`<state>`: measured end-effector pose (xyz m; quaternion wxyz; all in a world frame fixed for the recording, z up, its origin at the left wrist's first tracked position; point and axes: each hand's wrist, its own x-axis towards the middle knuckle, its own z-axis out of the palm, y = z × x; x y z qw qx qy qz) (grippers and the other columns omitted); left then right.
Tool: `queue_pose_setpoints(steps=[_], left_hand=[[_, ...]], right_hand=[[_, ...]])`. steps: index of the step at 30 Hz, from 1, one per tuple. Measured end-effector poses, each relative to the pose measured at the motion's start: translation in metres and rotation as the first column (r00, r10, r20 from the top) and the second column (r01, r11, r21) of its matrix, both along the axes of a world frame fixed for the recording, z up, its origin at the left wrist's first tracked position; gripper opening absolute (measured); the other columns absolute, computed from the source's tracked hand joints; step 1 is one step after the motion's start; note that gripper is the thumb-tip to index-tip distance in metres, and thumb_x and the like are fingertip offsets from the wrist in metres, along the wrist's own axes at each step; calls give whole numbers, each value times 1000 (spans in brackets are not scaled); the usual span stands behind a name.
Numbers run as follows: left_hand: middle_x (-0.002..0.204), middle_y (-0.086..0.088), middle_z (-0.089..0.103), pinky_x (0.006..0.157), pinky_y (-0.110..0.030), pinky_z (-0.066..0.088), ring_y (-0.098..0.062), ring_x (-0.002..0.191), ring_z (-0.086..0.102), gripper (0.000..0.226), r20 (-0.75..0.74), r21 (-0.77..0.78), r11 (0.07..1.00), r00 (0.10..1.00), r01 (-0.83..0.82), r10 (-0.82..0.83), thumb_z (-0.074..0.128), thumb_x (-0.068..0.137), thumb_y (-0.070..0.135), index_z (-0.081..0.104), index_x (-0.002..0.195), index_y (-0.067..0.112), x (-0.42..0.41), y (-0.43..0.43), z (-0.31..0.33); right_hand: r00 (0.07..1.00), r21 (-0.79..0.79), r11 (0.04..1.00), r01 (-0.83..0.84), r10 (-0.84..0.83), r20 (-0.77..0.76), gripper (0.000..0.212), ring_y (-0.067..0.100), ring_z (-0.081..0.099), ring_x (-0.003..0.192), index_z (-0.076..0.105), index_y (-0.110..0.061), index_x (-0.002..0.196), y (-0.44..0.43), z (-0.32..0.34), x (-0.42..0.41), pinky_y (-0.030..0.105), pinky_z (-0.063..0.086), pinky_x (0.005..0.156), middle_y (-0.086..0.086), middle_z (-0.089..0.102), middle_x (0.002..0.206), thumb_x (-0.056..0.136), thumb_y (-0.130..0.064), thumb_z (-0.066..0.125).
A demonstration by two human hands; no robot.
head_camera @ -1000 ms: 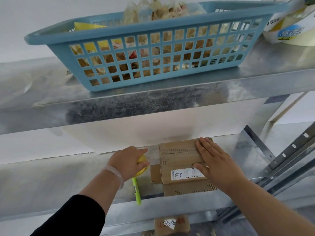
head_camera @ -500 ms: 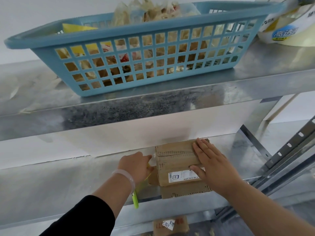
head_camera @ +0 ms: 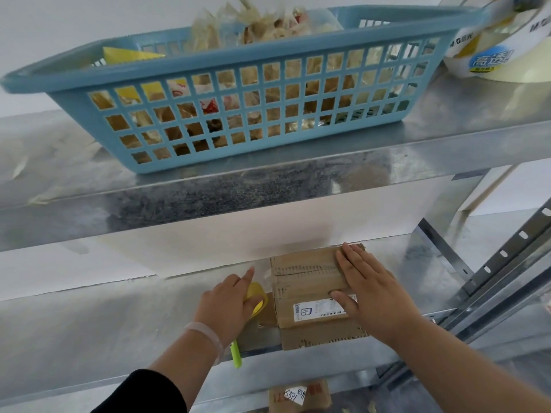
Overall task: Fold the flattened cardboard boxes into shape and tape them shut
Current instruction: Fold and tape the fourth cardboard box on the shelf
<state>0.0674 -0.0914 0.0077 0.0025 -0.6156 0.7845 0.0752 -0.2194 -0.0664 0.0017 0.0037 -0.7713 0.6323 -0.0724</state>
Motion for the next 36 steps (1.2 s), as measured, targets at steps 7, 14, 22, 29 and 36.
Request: queue_pose_setpoints(steps=[7,14,22,29,36], left_hand=[[132,7,49,101,-31,35,-17,121,42,83,-150,23,1000,989,-14,17,7,82,70,17,153,27,12,6,-7],[133,6,52,102,-29,37,-19,118,48,54,-236,-71,997,971,29,-45,28,97,50,20,149,39,12,10,-9],[139,-3,50,89,-45,52,-28,114,57,73,78,-41,998,996,40,-37,67,83,41,30,145,34,-9,22,-10],[159,1,7,119,-47,12,-26,143,13,66,59,-48,997,996,-59,61,35,98,42,3,154,29,-43,28,-12],[160,5,-1,119,-45,8,-24,144,5,73,49,40,995,995,-86,84,33,94,52,-7,153,33,-45,27,-7]], right_hand=[[1000,-21,1000,-17,17,23,88,20,23,148,30,-12,152,0,-1,0,40,20,118,5,27,160,92,-71,3],[999,-30,999,-26,27,25,98,18,13,150,21,-15,155,-1,-4,-1,36,11,120,2,16,162,85,-76,-9],[999,-24,1000,16,-17,-27,81,25,45,137,48,-8,143,1,-1,2,44,35,110,10,47,148,97,-65,13],[997,-54,998,41,-44,-62,82,26,50,133,53,-6,139,2,2,5,45,37,107,11,52,144,98,-62,8],[998,-64,998,26,-30,-61,74,27,49,134,51,-6,140,2,0,5,47,34,109,11,51,145,92,-59,33]])
